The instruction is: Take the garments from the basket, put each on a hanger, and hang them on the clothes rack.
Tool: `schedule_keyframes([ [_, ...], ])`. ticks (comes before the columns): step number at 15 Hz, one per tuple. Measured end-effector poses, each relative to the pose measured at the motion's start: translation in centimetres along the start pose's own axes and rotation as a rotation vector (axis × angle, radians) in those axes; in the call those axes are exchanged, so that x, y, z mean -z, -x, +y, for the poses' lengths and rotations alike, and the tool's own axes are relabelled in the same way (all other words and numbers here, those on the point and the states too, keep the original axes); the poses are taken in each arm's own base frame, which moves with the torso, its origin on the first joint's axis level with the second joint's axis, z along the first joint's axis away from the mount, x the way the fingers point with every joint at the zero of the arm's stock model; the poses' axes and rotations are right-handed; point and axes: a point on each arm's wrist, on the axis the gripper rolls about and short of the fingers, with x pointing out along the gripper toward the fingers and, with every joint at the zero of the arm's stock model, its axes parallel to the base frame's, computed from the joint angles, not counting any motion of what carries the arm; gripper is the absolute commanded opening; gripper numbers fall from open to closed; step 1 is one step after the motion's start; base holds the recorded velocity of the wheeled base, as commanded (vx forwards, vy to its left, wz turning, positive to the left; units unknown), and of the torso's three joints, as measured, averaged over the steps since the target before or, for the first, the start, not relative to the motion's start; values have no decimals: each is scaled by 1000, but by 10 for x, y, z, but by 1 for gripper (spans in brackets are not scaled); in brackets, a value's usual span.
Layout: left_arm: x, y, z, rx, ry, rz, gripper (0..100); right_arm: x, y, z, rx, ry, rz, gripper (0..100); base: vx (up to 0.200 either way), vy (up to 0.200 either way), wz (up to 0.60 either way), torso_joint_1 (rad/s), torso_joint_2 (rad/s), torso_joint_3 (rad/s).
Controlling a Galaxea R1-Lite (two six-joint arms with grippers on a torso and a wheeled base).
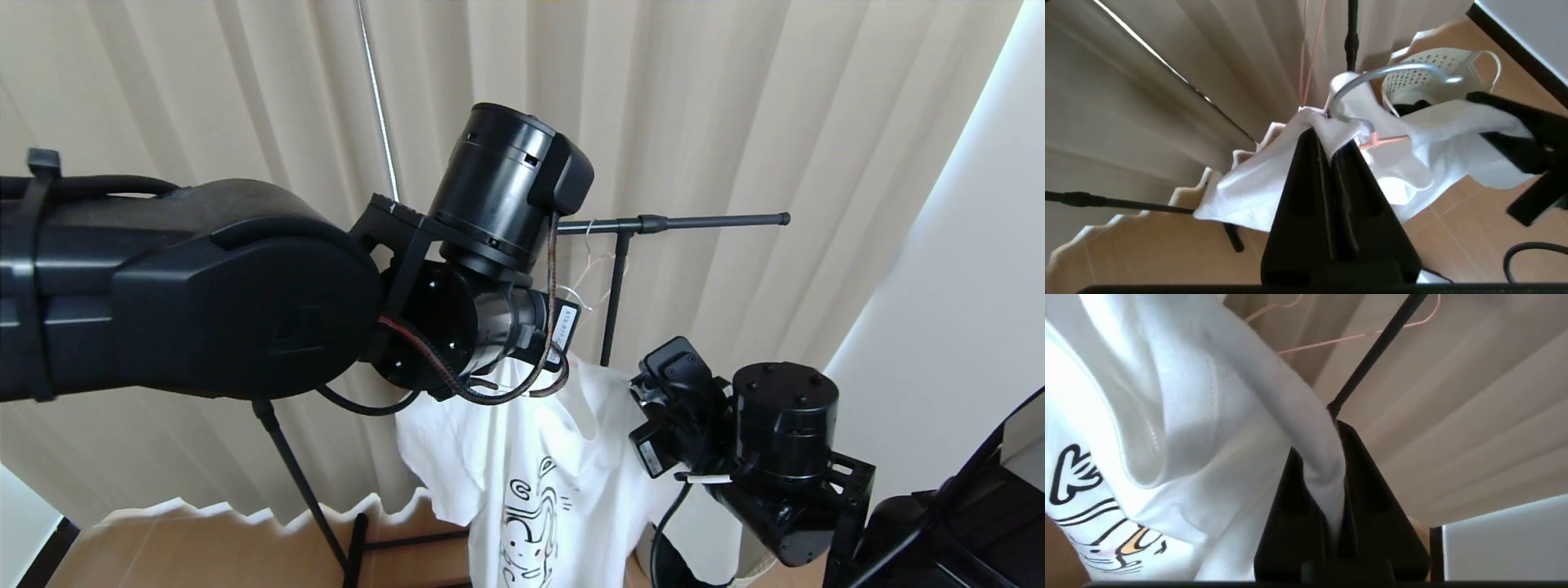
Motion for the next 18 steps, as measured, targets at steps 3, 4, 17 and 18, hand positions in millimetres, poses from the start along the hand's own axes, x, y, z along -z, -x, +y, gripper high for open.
schedule_keyframes([
  [3,-1,8,-3,17,-5,-12,0,-2,-11,7,-5,-120,-8,0,0,0,0,0,0,0],
  [4,0,9,-3,18,-6,-12,0,-6,-13,8,-3,-163,-21,0,0,0,0,0,0,0],
  [17,-6,14,9,-13,-11,-56,0,-41,2,-5,-62,-368,-152,0,0,0,0,0,0,0],
  [18,-11,13,11,-19,-20,-96,0,-41,6,-4,-91,-362,-153,0,0,0,0,0,0,0],
])
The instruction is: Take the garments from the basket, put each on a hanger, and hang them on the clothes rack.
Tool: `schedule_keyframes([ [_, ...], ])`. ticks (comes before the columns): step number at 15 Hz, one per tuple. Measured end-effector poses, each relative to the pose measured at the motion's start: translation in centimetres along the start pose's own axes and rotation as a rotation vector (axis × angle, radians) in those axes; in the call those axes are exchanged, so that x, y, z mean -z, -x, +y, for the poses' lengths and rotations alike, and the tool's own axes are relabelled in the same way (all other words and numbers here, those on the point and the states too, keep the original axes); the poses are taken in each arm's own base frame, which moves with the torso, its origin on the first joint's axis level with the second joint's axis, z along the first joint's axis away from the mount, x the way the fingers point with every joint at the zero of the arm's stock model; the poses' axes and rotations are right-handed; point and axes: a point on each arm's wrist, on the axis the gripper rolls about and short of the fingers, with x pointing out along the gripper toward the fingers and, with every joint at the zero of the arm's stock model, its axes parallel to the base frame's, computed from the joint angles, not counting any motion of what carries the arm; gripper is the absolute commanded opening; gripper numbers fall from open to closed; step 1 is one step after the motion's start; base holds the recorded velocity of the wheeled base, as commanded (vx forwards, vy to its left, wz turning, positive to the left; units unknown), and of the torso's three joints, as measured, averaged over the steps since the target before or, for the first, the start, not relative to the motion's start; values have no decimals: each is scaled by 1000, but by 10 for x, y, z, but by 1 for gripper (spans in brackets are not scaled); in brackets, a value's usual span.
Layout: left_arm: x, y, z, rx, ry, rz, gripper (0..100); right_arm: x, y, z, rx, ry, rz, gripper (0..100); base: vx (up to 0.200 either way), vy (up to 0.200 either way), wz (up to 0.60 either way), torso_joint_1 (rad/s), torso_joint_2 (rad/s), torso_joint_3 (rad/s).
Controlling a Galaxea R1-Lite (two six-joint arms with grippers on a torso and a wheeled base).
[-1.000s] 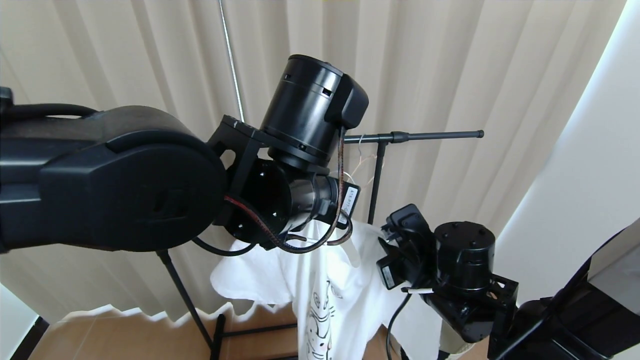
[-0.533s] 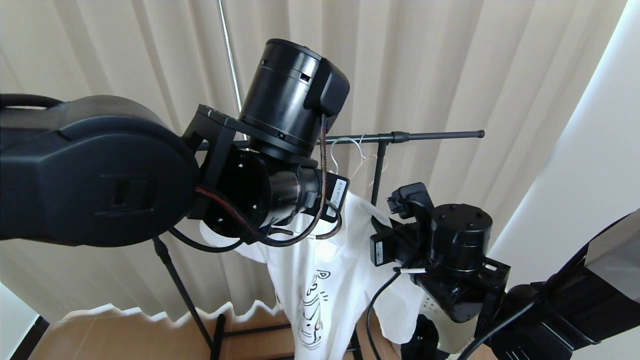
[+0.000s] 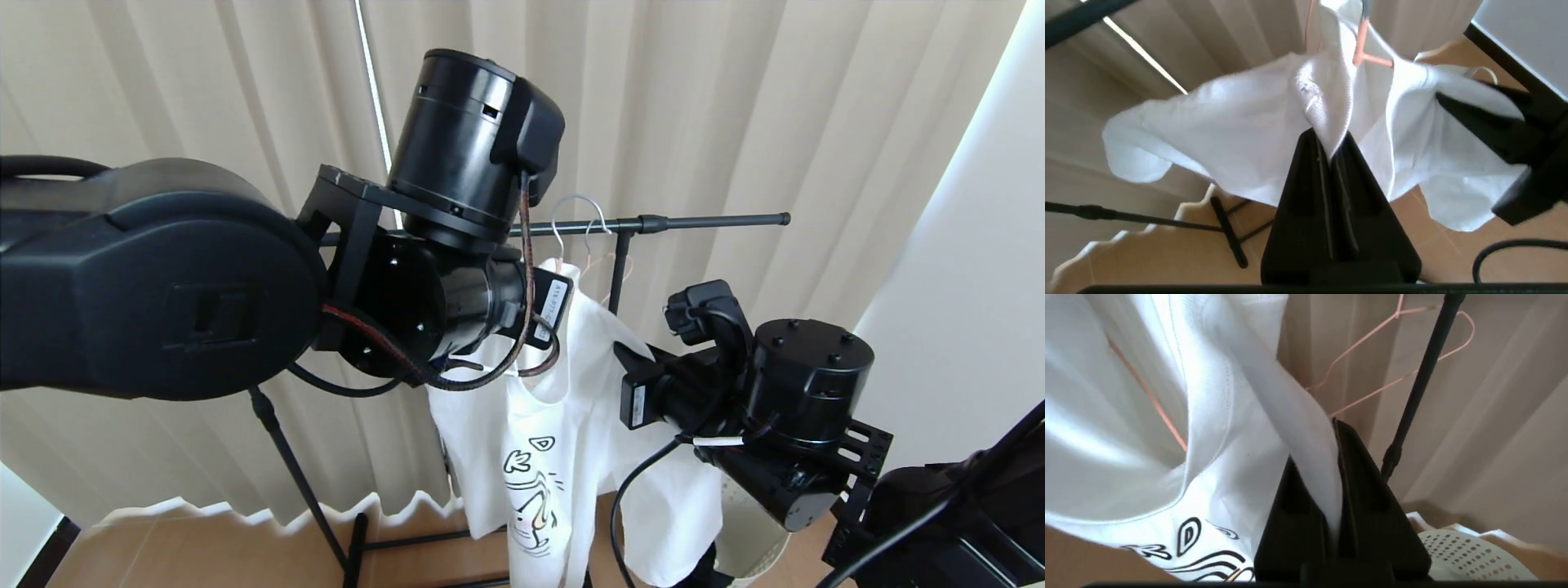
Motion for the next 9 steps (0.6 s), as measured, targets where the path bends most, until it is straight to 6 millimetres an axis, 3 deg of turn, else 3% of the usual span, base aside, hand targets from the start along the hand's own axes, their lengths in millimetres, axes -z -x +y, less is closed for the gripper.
schedule_keyframes([
  [4,-9,-7,6,-30,-45,-135,0,-1,10,3,-39,18,2,0,0,0,0,0,0,0],
  [9,16,-7,-1,-30,-173,-194,0,-7,7,5,-39,11,-21,0,0,0,0,0,0,0],
])
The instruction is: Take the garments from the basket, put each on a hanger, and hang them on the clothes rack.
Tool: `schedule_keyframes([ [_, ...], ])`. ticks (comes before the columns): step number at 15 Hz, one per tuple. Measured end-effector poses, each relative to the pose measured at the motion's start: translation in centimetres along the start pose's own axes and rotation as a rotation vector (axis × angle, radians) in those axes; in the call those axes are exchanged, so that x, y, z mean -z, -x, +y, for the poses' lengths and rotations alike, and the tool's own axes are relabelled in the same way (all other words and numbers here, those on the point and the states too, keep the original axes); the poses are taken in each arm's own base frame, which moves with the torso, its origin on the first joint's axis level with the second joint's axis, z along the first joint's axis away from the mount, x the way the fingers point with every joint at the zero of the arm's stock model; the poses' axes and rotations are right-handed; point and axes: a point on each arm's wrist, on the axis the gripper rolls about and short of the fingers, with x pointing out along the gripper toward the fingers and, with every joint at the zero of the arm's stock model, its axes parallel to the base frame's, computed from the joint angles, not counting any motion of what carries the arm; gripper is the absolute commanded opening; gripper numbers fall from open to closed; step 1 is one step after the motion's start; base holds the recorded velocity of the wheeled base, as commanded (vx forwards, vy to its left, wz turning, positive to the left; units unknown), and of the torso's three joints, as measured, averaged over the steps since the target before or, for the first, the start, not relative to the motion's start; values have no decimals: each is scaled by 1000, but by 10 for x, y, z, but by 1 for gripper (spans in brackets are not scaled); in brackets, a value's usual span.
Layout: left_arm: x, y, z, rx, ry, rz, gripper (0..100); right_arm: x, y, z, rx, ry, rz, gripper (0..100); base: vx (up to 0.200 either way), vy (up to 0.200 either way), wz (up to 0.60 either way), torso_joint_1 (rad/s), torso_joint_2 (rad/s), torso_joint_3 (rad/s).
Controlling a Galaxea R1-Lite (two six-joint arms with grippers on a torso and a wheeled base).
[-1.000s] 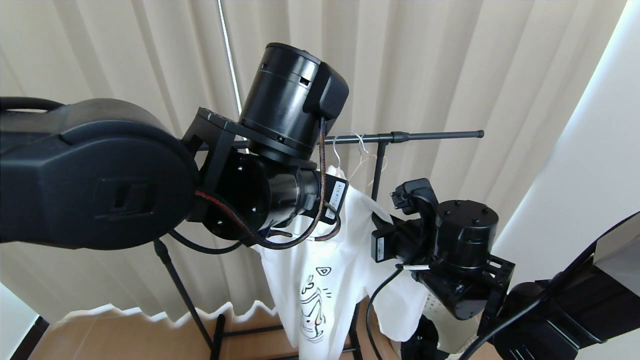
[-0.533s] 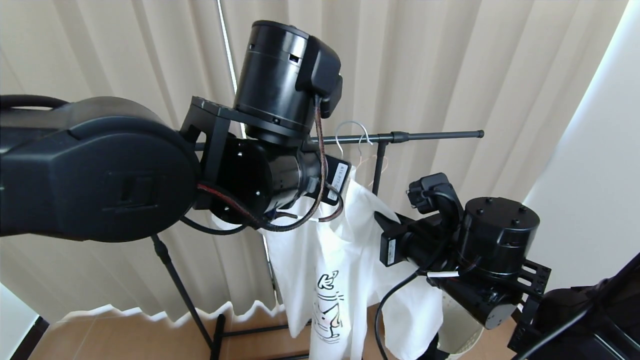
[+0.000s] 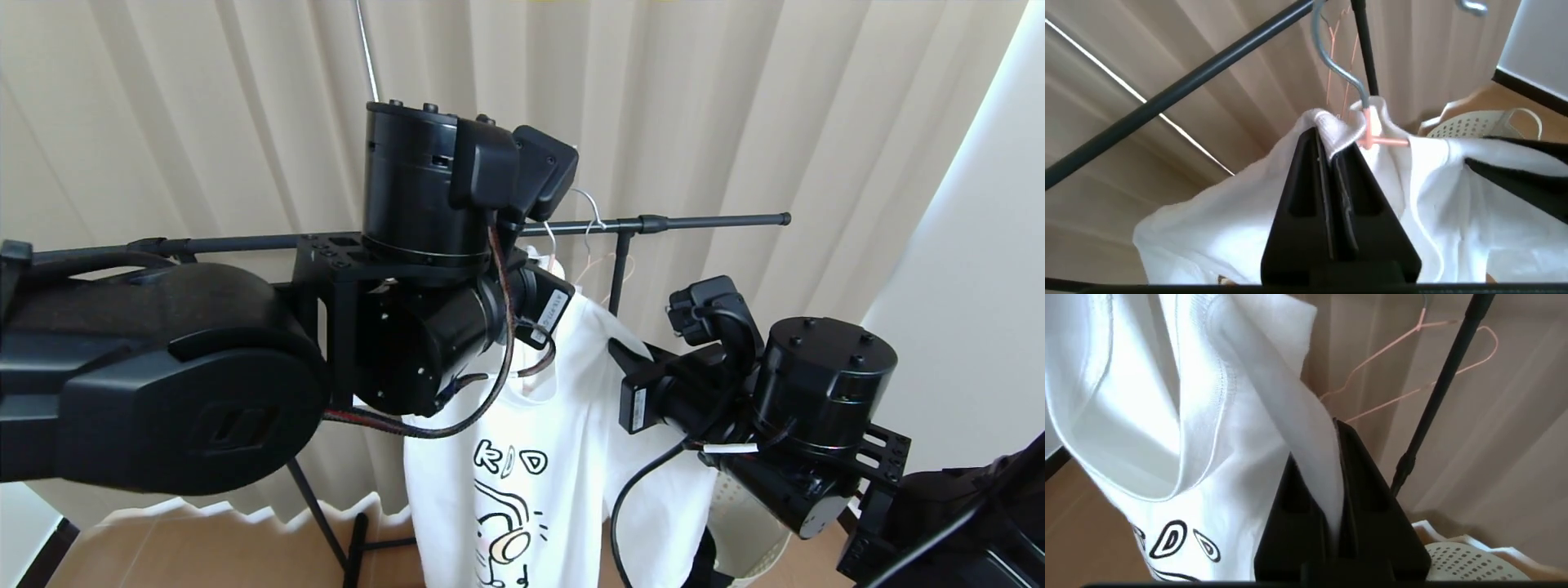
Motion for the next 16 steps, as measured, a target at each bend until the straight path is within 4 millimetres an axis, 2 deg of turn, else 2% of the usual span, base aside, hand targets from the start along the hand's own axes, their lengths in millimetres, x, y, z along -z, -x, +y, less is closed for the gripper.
schedule_keyframes([
  [6,11,15,0,22,-22,17,0,-5,-4,-3,15,-9,-20,0,0,0,0,0,0,0],
  [13,27,20,-8,52,-47,60,0,-10,-3,-5,20,-18,-36,0,0,0,0,0,0,0],
  [14,26,20,-8,54,-45,58,100,-11,-2,-6,19,-20,-44,0,0,0,0,0,0,0],
  [16,27,19,-9,56,-47,61,100,-13,0,-6,18,-26,-66,0,0,0,0,0,0,0],
])
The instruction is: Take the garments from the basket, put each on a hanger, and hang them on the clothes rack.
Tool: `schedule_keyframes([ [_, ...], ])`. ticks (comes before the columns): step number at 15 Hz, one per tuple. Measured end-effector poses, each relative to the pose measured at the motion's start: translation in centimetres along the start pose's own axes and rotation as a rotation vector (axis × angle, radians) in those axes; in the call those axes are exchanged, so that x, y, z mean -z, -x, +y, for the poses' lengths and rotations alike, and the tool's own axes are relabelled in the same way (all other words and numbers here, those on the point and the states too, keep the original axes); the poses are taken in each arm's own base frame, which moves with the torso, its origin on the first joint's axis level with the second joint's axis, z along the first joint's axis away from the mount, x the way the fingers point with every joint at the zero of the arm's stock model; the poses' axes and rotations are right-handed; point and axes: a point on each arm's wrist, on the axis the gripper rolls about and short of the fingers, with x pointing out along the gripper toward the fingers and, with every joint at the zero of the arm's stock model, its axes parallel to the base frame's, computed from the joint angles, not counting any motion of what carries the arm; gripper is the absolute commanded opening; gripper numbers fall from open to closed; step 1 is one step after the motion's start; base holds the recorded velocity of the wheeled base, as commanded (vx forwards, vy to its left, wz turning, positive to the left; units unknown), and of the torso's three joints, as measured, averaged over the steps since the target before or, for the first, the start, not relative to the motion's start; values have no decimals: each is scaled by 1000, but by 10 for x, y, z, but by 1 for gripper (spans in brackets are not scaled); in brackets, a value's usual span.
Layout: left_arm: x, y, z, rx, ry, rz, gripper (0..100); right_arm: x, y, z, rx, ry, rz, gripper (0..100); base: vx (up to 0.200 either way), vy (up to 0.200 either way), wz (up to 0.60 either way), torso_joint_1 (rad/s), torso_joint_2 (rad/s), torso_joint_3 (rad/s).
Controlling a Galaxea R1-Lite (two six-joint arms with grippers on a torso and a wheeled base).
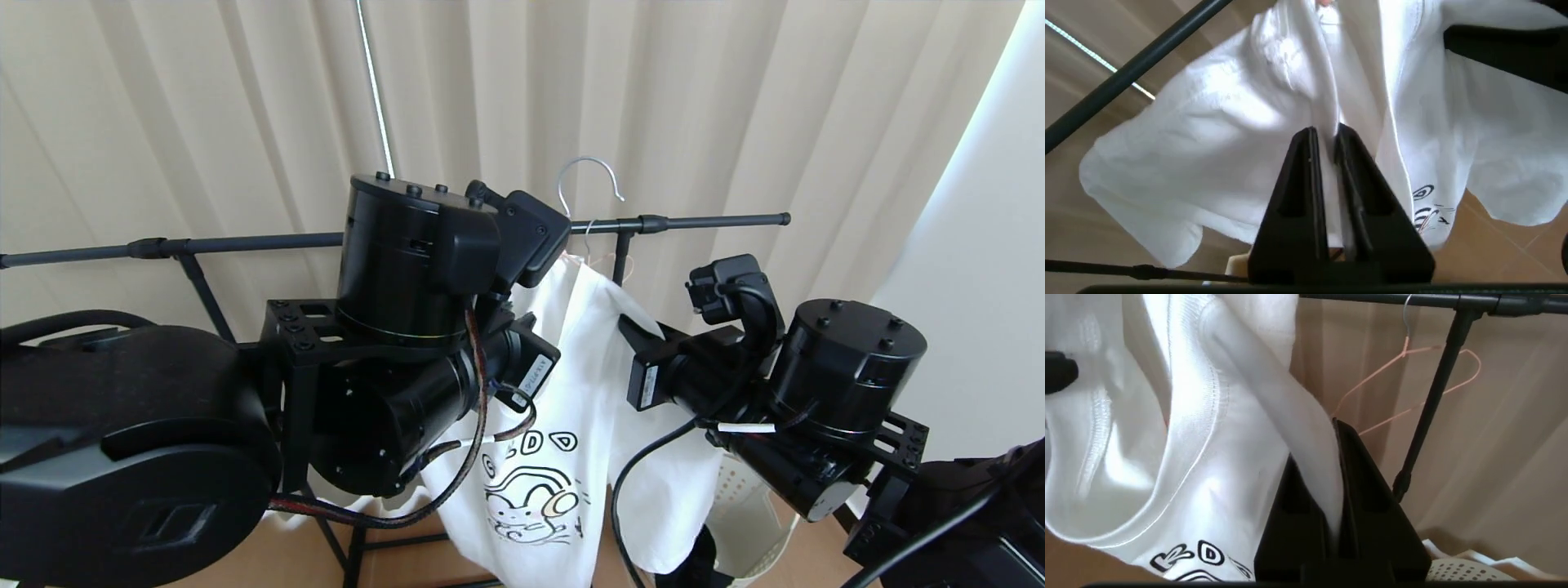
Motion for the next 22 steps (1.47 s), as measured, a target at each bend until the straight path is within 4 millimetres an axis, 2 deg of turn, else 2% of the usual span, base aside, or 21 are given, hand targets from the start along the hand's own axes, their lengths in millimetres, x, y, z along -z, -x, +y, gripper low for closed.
schedule_keyframes([
  [4,-6,-3,-1,-13,31,-69,100,0,1,0,-3,1,-1,0,0,0,0,0,0,0],
  [7,-7,3,2,-17,35,-80,100,-1,1,-1,-8,-1,-2,0,0,0,0,0,0,0],
  [9,-8,15,10,-24,40,-97,100,-2,0,-7,3,-7,-5,0,0,0,0,0,0,0],
  [12,-6,34,38,-39,66,-130,100,-3,-1,-19,-21,-14,-3,0,0,0,0,0,0,0],
  [14,5,43,61,-19,83,-139,100,-5,-1,-35,-62,-22,-20,0,0,0,0,0,0,0],
  [17,31,46,88,8,118,-106,100,-7,3,-66,-144,-22,-41,0,0,0,0,0,0,0],
  [19,42,43,97,46,153,-93,100,-10,10,-83,-197,-20,-43,0,0,0,0,0,0,0],
  [22,52,32,101,56,189,-54,100,-17,21,-107,-213,-15,-57,0,0,0,0,0,0,0],
])
